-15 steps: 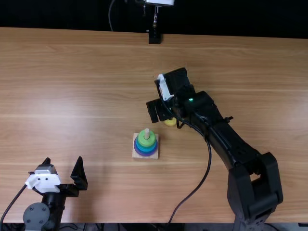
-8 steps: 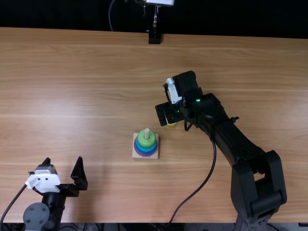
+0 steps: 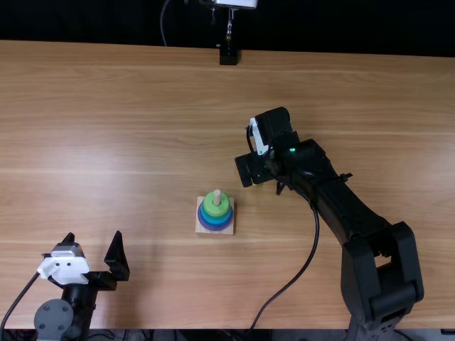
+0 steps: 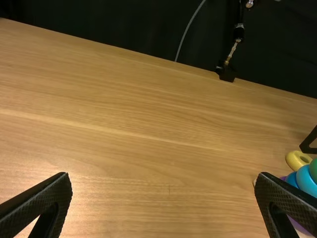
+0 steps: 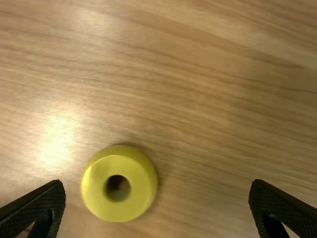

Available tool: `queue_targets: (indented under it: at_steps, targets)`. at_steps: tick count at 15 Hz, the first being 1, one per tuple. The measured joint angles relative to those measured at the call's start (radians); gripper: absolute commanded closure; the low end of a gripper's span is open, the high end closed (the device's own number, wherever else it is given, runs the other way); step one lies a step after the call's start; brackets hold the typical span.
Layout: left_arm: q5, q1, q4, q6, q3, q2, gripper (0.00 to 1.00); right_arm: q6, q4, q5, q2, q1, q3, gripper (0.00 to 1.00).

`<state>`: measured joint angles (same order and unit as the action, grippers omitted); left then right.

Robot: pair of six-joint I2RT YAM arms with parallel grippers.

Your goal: Build the Hanoi tower: stack the rings onto the peg from bottom to top in this color order: purple, dark blue, light blue, dark green, light green, yellow, orange.

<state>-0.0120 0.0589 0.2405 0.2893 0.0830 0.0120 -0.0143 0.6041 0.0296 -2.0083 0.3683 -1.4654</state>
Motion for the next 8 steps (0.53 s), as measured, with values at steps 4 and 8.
queue_targets:
  at_steps: [4,8]
  targets:
    - [0.000,0.000,0.000,0.000,0.000,0.000,0.00,-0.001,0.004,0.019,0.000,0.000,0.000,0.00]
    - [0.000,0.000,0.000,-0.001,0.000,0.000,0.00,0.003,0.005,-0.020,0.000,0.000,0.000,0.00]
